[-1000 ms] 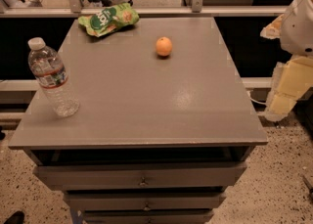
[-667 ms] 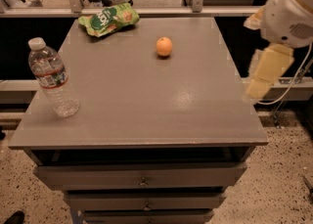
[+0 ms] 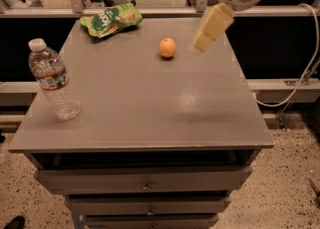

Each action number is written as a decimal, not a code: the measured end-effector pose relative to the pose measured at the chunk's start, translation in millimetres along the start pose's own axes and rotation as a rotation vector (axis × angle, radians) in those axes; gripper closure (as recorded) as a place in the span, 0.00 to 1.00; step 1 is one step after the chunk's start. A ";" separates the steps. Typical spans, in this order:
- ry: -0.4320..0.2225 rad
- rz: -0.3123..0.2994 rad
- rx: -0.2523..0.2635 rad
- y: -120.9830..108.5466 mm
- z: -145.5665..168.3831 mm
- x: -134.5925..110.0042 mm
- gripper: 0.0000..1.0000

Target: Move green rice chip bag near water bottle

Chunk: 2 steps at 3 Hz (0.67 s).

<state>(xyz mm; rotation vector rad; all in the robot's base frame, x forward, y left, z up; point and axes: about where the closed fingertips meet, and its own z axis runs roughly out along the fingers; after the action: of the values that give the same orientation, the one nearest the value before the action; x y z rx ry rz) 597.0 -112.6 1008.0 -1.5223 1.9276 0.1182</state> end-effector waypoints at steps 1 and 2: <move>-0.120 0.049 0.014 -29.8 19.1 -34.4 0.00; -0.124 0.049 0.015 -30.4 20.5 -35.1 0.00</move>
Offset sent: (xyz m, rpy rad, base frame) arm 0.0319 0.0243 0.0106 0.1061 -0.0211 -0.0047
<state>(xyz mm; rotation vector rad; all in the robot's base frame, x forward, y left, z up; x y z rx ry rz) 636.5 -83.7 1021.2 -1.4243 1.8643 0.2136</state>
